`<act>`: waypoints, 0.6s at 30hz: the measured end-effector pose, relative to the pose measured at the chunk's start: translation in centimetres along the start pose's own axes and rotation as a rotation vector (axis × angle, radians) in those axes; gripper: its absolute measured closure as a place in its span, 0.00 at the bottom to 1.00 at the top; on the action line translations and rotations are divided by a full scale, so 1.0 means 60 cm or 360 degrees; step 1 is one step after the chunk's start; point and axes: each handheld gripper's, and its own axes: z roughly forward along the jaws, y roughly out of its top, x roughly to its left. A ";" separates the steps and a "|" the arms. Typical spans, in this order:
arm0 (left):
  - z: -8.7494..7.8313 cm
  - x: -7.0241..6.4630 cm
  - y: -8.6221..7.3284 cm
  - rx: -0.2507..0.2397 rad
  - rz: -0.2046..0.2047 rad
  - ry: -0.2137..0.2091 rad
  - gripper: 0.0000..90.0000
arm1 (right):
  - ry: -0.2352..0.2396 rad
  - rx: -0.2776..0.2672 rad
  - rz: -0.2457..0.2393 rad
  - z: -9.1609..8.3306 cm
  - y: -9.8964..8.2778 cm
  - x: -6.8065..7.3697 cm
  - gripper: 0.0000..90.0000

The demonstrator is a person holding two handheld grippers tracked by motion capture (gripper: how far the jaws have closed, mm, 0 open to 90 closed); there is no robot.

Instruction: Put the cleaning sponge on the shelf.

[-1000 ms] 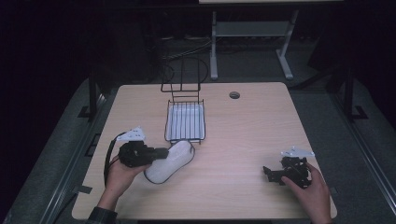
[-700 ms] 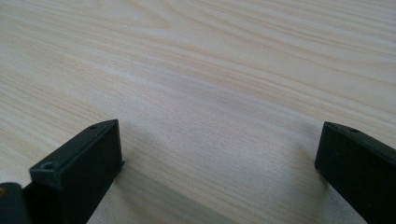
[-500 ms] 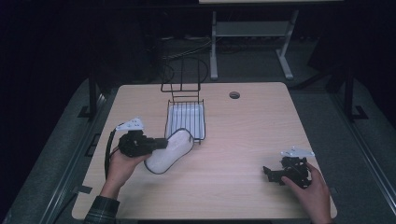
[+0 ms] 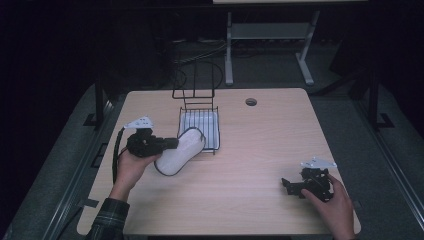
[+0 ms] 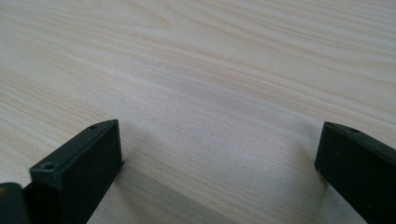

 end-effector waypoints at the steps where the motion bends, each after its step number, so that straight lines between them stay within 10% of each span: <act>1: 0.000 0.002 0.002 -0.0003 -0.0006 0.0004 0.92 | 0.0000 0.0000 0.0000 0.000 0.000 0.000 0.00; 18: 0.015 0.040 0.030 -0.0010 -0.0045 0.0094 0.92 | -0.0003 -0.0001 0.0000 0.000 0.000 0.000 0.00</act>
